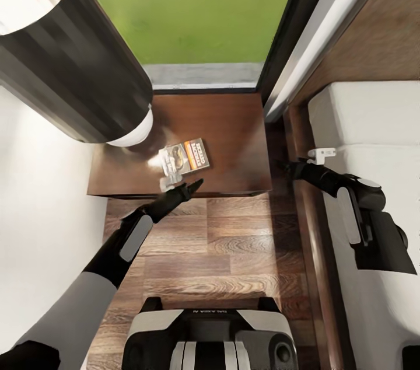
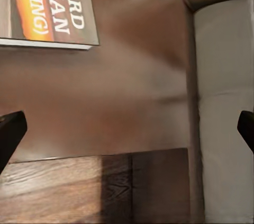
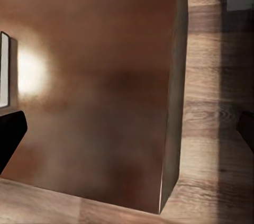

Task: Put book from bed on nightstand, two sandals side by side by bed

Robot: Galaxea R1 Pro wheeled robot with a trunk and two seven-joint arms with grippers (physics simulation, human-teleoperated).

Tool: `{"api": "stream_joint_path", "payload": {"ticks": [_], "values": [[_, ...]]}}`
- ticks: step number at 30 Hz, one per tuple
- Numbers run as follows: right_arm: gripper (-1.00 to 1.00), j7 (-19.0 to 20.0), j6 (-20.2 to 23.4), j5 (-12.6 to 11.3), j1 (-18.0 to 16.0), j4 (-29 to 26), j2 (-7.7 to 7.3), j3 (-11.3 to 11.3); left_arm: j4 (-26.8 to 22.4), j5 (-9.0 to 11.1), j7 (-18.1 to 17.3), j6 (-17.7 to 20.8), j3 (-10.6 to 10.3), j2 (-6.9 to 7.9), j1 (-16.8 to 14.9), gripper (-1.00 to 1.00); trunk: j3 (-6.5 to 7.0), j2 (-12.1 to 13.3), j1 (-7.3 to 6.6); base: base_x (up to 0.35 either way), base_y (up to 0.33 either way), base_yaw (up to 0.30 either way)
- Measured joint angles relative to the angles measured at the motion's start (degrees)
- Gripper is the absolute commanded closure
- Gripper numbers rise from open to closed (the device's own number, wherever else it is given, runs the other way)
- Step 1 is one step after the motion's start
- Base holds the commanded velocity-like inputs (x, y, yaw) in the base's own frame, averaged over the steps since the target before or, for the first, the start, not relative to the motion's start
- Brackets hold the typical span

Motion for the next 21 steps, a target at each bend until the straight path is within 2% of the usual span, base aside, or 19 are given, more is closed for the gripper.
{"api": "stream_joint_path", "payload": {"ticks": [3,6,9,11,15,21], "values": [[-1.0,0.0,0.9,0.0,0.0,-0.1,-0.19,-0.6,-0.6,0.0,2.4,0.9,-2.1,0.09,0.0,-1.0,0.54,1.2,-0.66,0.0,0.0,0.0],[-1.0,0.1,4.9,-0.1,0.1,-0.1,-0.84,-1.1,-1.2,0.0,5.3,4.2,-4.3,0.08,0.3,-1.0,1.08,2.4,-1.32,0.0,0.0,0.0],[-1.0,0.1,6.2,0.0,0.2,-0.1,-0.92,-1.0,-0.8,0.1,6.0,5.6,-5.5,-0.39,0.8,-1.0,1.62,3.6,-1.98,0.0,0.0,0.0],[-1.0,0.1,6.5,0.0,0.7,-0.1,-1.02,-0.9,-0.9,0.1,6.9,6.1,-7.3,-0.52,1.1,-1.0,1.97,4.4,-2.42,0.0,0.0,0.0],[-1.0,0.1,6.6,0.1,3.8,0.0,-1.16,-0.9,-1.9,0.2,10.1,6.6,-12.8,-0.03,2.0,-1.0,2.69,6.0,-3.3,0.0,0.0,0.0],[-1.0,0.1,6.6,0.2,7.1,0.2,-1.15,-0.7,-2.3,0.1,13.1,6.7,-14.7,0.18,4.2,-1.0,3.77,8.4,-4.61,0.0,0.0,0.0]]}}
